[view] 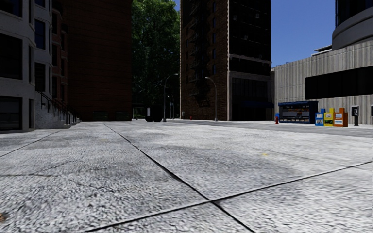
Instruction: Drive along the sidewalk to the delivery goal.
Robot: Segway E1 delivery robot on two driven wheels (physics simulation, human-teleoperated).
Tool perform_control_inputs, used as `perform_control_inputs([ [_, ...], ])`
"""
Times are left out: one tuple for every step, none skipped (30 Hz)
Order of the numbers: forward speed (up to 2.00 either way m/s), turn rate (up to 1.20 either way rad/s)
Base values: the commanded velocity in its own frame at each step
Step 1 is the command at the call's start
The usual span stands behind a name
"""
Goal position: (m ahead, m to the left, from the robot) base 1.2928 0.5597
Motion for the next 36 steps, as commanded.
perform_control_inputs([
  [2.0, 0.21],
  [2.0, 0.27],
  [2.0, 0.31],
  [1.97, 0.35],
  [1.97, 0.35],
  [1.77, 0.36],
  [1.62, 0.37],
  [1.52, 0.38],
  [1.52, 0.38],
  [1.38, 0.43],
  [1.3, 0.47],
  [1.23, 0.48],
  [1.18, 0.48],
  [1.18, 0.48],
  [1.15, 0.48],
  [1.12, 0.48],
  [1.1, 0.48],
  [1.07, 0.48],
  [1.07, 0.48],
  [1.01, 0.44],
  [0.94, 0.35],
  [0.83, 0.23],
  [0.83, 0.23],
  [0.72, 0.13],
  [0.64, 0.0],
  [0.6, 0.0],
  [0.6, 0.0],
  [0.54, 0.0],
  [0.39, 0.0],
  [0.07, 0.0],
  [0.0, 0.0],
  [0.0, 0.0],
  [0.0, 0.0],
  [0.0, 0.0],
  [0.0, 0.0],
  [0.0, 0.0],
])
